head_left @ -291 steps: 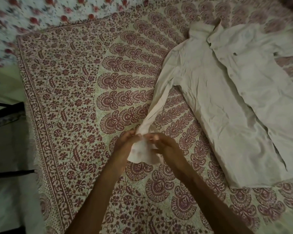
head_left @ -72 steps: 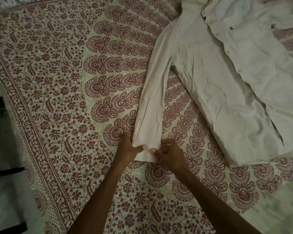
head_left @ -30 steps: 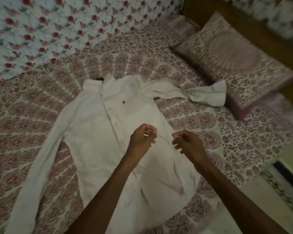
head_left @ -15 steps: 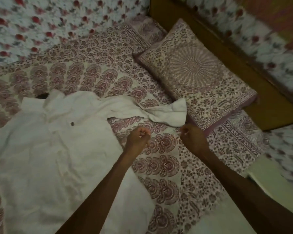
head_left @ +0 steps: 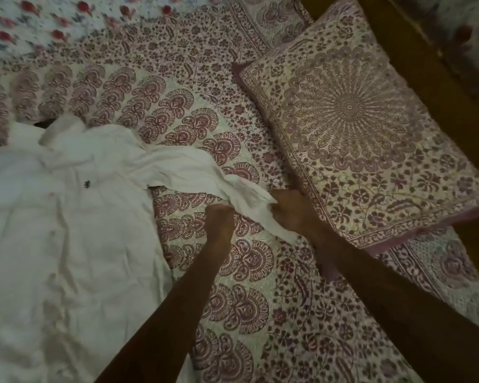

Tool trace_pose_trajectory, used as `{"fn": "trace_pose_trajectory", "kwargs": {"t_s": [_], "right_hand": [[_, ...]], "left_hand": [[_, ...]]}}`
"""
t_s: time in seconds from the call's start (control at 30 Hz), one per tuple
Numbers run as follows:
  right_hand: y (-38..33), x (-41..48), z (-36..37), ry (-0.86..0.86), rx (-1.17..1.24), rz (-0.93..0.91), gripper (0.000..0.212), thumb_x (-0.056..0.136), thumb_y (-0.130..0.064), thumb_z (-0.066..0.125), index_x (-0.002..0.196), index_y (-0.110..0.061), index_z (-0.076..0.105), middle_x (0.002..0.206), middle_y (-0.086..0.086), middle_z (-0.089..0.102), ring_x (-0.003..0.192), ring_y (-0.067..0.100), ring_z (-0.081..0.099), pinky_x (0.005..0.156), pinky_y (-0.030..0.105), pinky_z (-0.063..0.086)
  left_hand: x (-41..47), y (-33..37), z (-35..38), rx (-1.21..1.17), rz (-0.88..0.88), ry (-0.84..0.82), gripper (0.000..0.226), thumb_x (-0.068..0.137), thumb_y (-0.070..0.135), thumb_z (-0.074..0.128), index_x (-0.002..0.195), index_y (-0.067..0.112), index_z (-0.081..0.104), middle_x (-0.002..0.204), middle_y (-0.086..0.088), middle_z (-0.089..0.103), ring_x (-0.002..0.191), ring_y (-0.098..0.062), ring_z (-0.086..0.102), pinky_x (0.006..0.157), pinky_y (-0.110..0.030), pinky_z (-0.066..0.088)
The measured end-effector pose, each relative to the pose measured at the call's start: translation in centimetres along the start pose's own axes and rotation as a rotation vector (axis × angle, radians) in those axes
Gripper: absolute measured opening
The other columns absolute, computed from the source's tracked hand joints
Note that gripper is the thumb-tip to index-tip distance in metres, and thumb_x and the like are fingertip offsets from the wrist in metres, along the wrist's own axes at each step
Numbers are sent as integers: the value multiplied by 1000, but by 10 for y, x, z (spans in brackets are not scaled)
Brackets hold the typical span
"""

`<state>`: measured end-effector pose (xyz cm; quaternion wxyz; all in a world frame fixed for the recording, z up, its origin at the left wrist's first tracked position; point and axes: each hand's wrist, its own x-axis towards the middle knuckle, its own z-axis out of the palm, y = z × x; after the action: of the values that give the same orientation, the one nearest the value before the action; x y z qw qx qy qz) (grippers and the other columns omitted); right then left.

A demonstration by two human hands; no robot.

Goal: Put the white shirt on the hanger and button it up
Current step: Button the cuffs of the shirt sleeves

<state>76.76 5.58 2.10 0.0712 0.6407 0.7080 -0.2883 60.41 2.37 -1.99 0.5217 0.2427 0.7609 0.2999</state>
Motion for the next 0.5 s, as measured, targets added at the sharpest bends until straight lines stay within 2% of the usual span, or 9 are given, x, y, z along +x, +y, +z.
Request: {"fn": "trace_pose_trajectory", "kwargs": {"t_s": [0.03,0.07,0.1,0.17,0.27,0.33,0.37,0.43,0.5], "right_hand": [[-2,-6,-1,-61,257,51,25,97,-25,55,111,-8,66,104,10,71,86,22,63,71,25,48],[-3,-14,-1,-133,518,104,25,97,-26,57,108,-7,68,100,9,71,83,20,63,66,24,48],[-4,-24,1,-216,759,163,24,97,-26,59,107,-7,69,98,7,72,83,20,65,68,25,50],[-1,-44,12,-384,1163,301,24,97,-26,59,109,-8,69,102,8,74,87,21,70,70,28,57],[1,-66,36,-541,1408,412,30,99,-26,56,119,-5,65,114,12,72,96,24,71,68,29,57],[1,-70,58,-524,1327,423,31,98,-28,57,118,-7,66,114,13,72,99,26,71,73,31,56],[0,-71,68,-459,1158,387,29,97,-31,58,115,-10,68,111,10,73,95,23,70,74,29,53],[-1,-71,89,-227,598,278,30,94,-42,58,104,-16,70,98,-2,67,87,16,62,73,25,43],[1,-74,104,36,323,182,39,85,-54,54,98,-19,66,93,-5,63,87,15,62,73,26,46]], "left_hand": [[0,-1,-2,-73,-39,3,20,82,18,60,62,18,58,62,-7,54,58,-21,50,59,-34,42],[-4,-3,-6,-155,-74,-26,15,86,22,62,72,17,62,67,-8,61,63,-23,57,60,-35,47],[-10,-5,-12,-251,-107,-115,14,91,28,62,88,15,66,78,-8,69,69,-25,65,61,-36,53],[-21,-13,-22,-425,-182,-398,36,95,38,58,122,14,61,105,-9,72,90,-29,70,67,-40,59],[-37,-27,-38,-408,-242,-568,48,91,35,64,133,13,56,126,-11,66,116,-31,62,99,-50,50],[-47,-37,-45,-268,-251,-466,42,87,33,69,124,12,62,120,-10,69,109,-30,66,97,-50,50],[-48,-42,-47,-242,-239,-399,33,87,29,70,115,12,66,117,-12,70,104,-30,67,94,-48,51],[-51,-53,-57,-189,-203,-350,21,87,27,71,104,15,68,112,-10,71,100,-28,66,92,-44,50],[-52,-57,-65,-56,-202,-423,34,84,32,74,114,19,64,115,-3,71,104,-23,66,91,-42,53]]}}
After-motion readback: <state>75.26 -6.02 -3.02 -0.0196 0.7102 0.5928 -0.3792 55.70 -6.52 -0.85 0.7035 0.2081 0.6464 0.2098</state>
